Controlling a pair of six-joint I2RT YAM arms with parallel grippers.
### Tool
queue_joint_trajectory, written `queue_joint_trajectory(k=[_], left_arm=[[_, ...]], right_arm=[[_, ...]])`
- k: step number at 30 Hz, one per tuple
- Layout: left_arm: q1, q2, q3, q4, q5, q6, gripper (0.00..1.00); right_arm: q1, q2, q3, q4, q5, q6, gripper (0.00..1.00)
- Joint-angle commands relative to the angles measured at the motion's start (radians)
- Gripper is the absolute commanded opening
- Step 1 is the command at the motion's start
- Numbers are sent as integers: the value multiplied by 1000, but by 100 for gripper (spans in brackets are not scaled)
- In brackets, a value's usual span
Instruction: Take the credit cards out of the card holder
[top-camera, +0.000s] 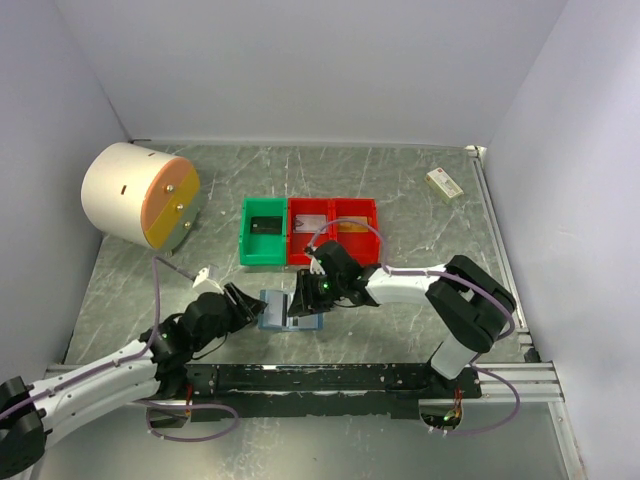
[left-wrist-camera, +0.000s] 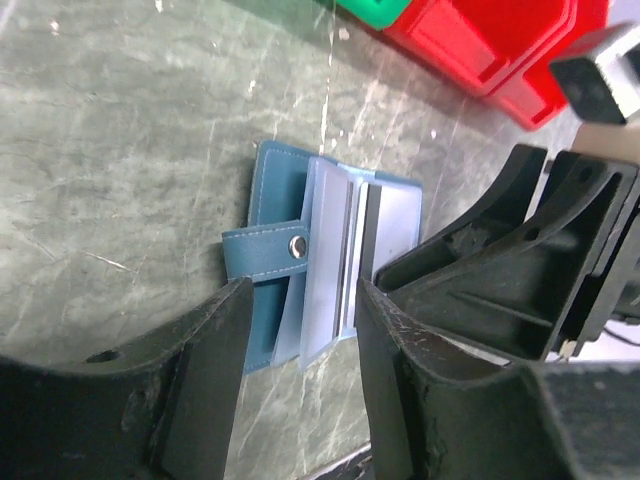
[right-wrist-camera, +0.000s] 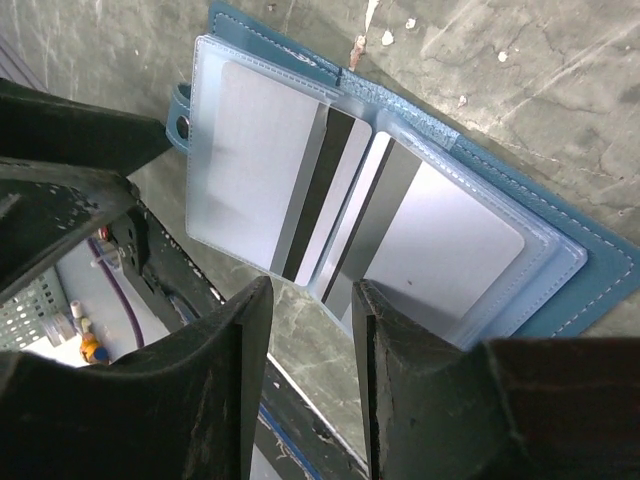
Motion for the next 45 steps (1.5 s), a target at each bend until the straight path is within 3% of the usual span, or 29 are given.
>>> queue_joint_trajectory(k=[1, 8, 12, 15, 19, 22, 30, 39, 45], left_arm=[[-6, -55, -24, 31, -109, -99, 57], [-9, -78, -16, 70, -135, -163, 58], [-8, -22, 96, -46, -140, -161, 59], [-9, 50, 213, -166, -155, -150, 68], [-10, 165, 329, -244, -120, -131, 70], [-10, 226, 334, -252, -77, -153, 68], [-14, 205, 353, -179, -25, -108, 68], [-15, 291, 359, -126, 62, 78, 62], [-18, 300, 207, 167, 161, 99, 57]], right_arm=[[-4, 9, -36, -8, 54, -26, 38], [-4, -16, -56, -23, 92, -64, 38], [-5, -26, -65, -27, 130, -98, 38], [-9, -23, -46, -78, 217, -137, 38], [-19, -42, -12, -157, 358, -201, 38], [-27, -85, 0, -145, 291, -233, 38], [-27, -191, 25, -109, 152, -159, 38], [-25, -44, -32, 164, -20, -7, 33], [-27, 48, -45, 137, 71, -17, 30]])
